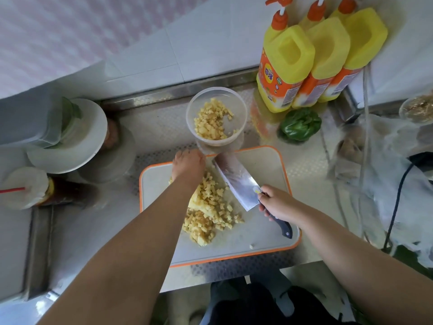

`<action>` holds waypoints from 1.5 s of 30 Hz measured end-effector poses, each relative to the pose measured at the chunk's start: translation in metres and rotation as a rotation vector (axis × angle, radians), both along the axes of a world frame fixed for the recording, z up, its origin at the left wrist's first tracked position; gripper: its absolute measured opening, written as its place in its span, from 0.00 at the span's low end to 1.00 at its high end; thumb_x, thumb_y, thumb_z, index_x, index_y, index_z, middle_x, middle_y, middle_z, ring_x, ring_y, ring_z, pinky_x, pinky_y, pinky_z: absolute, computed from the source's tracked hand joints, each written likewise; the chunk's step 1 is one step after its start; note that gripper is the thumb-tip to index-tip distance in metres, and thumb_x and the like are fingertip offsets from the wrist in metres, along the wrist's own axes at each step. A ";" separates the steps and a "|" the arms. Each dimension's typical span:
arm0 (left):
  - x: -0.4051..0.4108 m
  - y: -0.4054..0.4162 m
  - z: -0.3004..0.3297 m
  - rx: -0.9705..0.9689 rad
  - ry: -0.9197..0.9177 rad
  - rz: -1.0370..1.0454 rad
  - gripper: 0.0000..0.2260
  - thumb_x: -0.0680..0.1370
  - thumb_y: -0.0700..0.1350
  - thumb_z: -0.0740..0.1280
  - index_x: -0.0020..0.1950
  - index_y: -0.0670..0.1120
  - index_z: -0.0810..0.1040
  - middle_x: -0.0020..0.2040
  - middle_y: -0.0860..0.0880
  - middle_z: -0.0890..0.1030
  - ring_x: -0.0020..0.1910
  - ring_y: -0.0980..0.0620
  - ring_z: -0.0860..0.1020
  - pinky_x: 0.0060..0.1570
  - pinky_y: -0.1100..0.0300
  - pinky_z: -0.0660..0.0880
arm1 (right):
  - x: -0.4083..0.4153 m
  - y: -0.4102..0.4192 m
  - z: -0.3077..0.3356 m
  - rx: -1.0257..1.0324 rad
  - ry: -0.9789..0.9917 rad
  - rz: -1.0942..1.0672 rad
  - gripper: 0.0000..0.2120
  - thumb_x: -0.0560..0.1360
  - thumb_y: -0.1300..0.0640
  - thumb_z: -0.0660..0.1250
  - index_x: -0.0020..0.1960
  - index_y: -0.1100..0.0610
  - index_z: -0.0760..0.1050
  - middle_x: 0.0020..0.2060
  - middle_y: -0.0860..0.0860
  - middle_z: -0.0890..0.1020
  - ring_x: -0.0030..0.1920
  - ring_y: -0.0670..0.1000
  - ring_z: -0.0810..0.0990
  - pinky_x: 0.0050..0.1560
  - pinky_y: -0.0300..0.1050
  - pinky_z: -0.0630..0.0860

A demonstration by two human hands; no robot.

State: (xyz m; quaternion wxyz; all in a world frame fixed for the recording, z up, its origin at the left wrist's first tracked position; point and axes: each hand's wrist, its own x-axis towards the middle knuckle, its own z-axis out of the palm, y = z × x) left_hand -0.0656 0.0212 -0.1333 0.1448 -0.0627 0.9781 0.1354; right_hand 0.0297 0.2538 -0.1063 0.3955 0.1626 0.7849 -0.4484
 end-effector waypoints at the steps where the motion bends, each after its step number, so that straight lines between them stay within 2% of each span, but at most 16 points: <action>1: 0.004 -0.004 -0.001 0.001 -0.003 -0.017 0.14 0.82 0.47 0.57 0.60 0.47 0.79 0.60 0.44 0.78 0.64 0.43 0.70 0.61 0.52 0.67 | 0.000 -0.003 0.000 0.008 0.003 0.048 0.11 0.82 0.57 0.53 0.41 0.52 0.66 0.36 0.52 0.77 0.33 0.51 0.72 0.33 0.44 0.71; 5: 0.021 -0.018 -0.004 0.019 0.058 -0.061 0.12 0.81 0.46 0.59 0.61 0.48 0.78 0.61 0.46 0.76 0.64 0.44 0.68 0.64 0.53 0.63 | 0.005 -0.005 0.002 0.027 0.023 0.154 0.10 0.81 0.56 0.52 0.43 0.56 0.65 0.36 0.53 0.76 0.32 0.51 0.71 0.35 0.45 0.69; 9: 0.018 -0.020 -0.001 0.100 0.043 -0.174 0.18 0.82 0.46 0.58 0.72 0.51 0.71 0.71 0.49 0.69 0.71 0.45 0.62 0.70 0.51 0.59 | 0.009 0.003 0.002 0.047 0.064 0.057 0.12 0.82 0.57 0.52 0.39 0.54 0.64 0.35 0.53 0.74 0.32 0.52 0.70 0.35 0.46 0.72; 16: 0.031 -0.024 -0.014 0.192 0.039 -0.375 0.19 0.85 0.50 0.54 0.73 0.49 0.72 0.75 0.53 0.67 0.75 0.51 0.61 0.75 0.55 0.55 | 0.008 -0.011 -0.009 0.058 0.072 -0.009 0.11 0.81 0.58 0.52 0.41 0.56 0.65 0.34 0.54 0.74 0.31 0.52 0.70 0.36 0.48 0.75; 18: 0.040 -0.028 -0.015 0.267 0.069 -0.321 0.18 0.84 0.50 0.55 0.70 0.48 0.76 0.73 0.54 0.71 0.73 0.54 0.65 0.74 0.58 0.58 | 0.008 -0.009 -0.009 0.060 0.085 -0.010 0.11 0.81 0.57 0.53 0.41 0.57 0.64 0.34 0.55 0.73 0.31 0.52 0.70 0.38 0.50 0.77; 20: 0.047 -0.032 -0.012 0.301 0.080 -0.242 0.17 0.84 0.53 0.56 0.65 0.50 0.80 0.67 0.57 0.76 0.69 0.56 0.70 0.69 0.57 0.65 | 0.008 -0.003 -0.010 0.102 0.114 -0.015 0.11 0.81 0.55 0.53 0.41 0.57 0.64 0.34 0.55 0.73 0.30 0.52 0.72 0.43 0.54 0.80; 22: 0.049 -0.035 -0.006 0.297 0.052 -0.230 0.19 0.83 0.56 0.54 0.56 0.50 0.82 0.57 0.55 0.81 0.59 0.54 0.75 0.62 0.54 0.71 | 0.008 0.003 -0.010 0.139 0.136 -0.028 0.11 0.81 0.53 0.53 0.42 0.57 0.64 0.35 0.55 0.73 0.29 0.51 0.73 0.45 0.55 0.81; 24: 0.050 -0.036 0.001 0.329 0.033 -0.222 0.20 0.82 0.57 0.54 0.48 0.47 0.80 0.46 0.52 0.81 0.49 0.51 0.77 0.55 0.51 0.75 | 0.006 0.001 -0.010 0.165 0.137 -0.013 0.11 0.81 0.51 0.53 0.43 0.55 0.64 0.36 0.55 0.74 0.30 0.52 0.75 0.45 0.55 0.81; 25: 0.052 -0.035 0.003 0.361 0.049 -0.219 0.18 0.82 0.56 0.55 0.49 0.47 0.80 0.48 0.52 0.81 0.50 0.51 0.77 0.56 0.53 0.74 | 0.005 -0.002 -0.011 0.182 0.141 0.013 0.10 0.81 0.51 0.52 0.43 0.53 0.64 0.36 0.55 0.74 0.31 0.53 0.75 0.46 0.56 0.81; 28: 0.057 -0.036 0.000 0.423 0.224 -0.172 0.20 0.81 0.56 0.54 0.64 0.50 0.80 0.65 0.52 0.77 0.66 0.52 0.70 0.67 0.58 0.63 | 0.004 -0.020 -0.013 0.233 0.149 0.118 0.12 0.81 0.52 0.52 0.42 0.57 0.63 0.33 0.54 0.71 0.34 0.57 0.75 0.46 0.59 0.79; 30: 0.062 -0.041 -0.005 0.395 0.220 -0.068 0.24 0.81 0.58 0.50 0.71 0.52 0.74 0.73 0.52 0.70 0.73 0.51 0.63 0.73 0.54 0.56 | 0.007 -0.031 -0.015 0.240 0.151 0.181 0.12 0.81 0.52 0.51 0.43 0.59 0.64 0.33 0.54 0.71 0.38 0.60 0.77 0.43 0.52 0.77; 32: 0.071 -0.042 -0.012 0.384 0.134 0.019 0.29 0.80 0.61 0.45 0.75 0.51 0.68 0.77 0.52 0.64 0.76 0.50 0.58 0.76 0.51 0.52 | 0.010 -0.039 -0.016 0.252 0.147 0.230 0.12 0.82 0.53 0.50 0.43 0.58 0.63 0.33 0.53 0.71 0.41 0.60 0.79 0.37 0.45 0.69; 34: 0.084 -0.036 -0.020 0.429 0.140 0.069 0.33 0.78 0.62 0.43 0.76 0.48 0.66 0.77 0.50 0.63 0.76 0.50 0.58 0.77 0.51 0.51 | 0.011 -0.046 -0.016 0.259 0.155 0.267 0.11 0.82 0.53 0.50 0.44 0.56 0.64 0.36 0.54 0.73 0.40 0.58 0.78 0.35 0.44 0.66; 38: 0.101 -0.017 -0.027 0.570 0.202 0.248 0.32 0.79 0.60 0.45 0.76 0.44 0.65 0.76 0.48 0.65 0.75 0.50 0.60 0.76 0.53 0.53 | 0.013 -0.063 -0.017 0.192 0.090 0.281 0.11 0.82 0.53 0.50 0.52 0.58 0.68 0.41 0.58 0.78 0.36 0.54 0.76 0.38 0.48 0.74; 42: 0.105 -0.003 -0.020 0.707 0.209 0.321 0.26 0.81 0.56 0.48 0.75 0.44 0.67 0.72 0.47 0.67 0.72 0.52 0.61 0.73 0.58 0.55 | 0.014 -0.071 -0.017 0.073 -0.004 0.221 0.09 0.82 0.54 0.50 0.52 0.56 0.66 0.32 0.54 0.77 0.29 0.51 0.74 0.32 0.45 0.70; 45: 0.106 -0.002 -0.014 0.722 0.197 0.327 0.24 0.82 0.53 0.49 0.73 0.45 0.69 0.69 0.49 0.67 0.70 0.53 0.62 0.70 0.61 0.55 | 0.008 -0.069 -0.011 -0.061 -0.087 0.164 0.10 0.82 0.57 0.52 0.45 0.58 0.67 0.29 0.54 0.75 0.27 0.51 0.72 0.36 0.47 0.73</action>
